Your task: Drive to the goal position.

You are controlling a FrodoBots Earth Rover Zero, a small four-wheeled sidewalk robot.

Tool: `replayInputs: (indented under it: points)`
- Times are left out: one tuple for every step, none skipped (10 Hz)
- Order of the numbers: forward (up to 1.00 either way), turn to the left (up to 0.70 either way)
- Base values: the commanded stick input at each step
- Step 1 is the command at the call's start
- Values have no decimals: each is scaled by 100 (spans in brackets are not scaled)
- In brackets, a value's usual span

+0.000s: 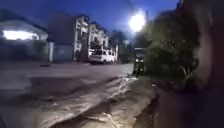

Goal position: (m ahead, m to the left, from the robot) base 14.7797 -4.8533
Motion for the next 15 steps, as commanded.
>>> replayInputs:
  points:
    - [0,70]
    - [0,70]
    - [0,70]
    - [0,70]
    - [0,70]
    - [0,70]
    - [0,70]
    - [0,70]
    - [0,70]
    - [0,70]
    - [0,70]
    - [0,70]
    - [0,70]
    - [0,70]
    - [0,70]
